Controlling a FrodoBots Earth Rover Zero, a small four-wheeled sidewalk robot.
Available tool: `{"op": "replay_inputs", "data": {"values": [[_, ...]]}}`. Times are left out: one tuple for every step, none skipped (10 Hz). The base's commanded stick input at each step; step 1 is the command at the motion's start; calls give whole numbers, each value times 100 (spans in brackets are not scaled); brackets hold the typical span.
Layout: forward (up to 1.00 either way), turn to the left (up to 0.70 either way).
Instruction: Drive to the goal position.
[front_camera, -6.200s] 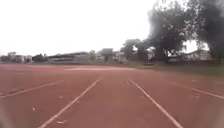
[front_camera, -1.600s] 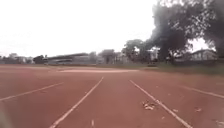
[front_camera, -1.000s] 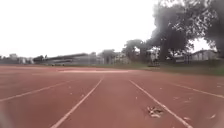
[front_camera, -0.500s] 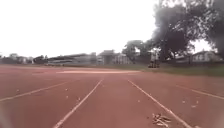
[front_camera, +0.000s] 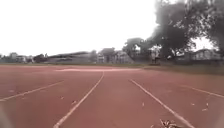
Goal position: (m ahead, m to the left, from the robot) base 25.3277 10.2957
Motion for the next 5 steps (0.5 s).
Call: {"op": "replay_inputs", "data": {"values": [[45, 0], [45, 0], [45, 0], [45, 0], [45, 0]]}}
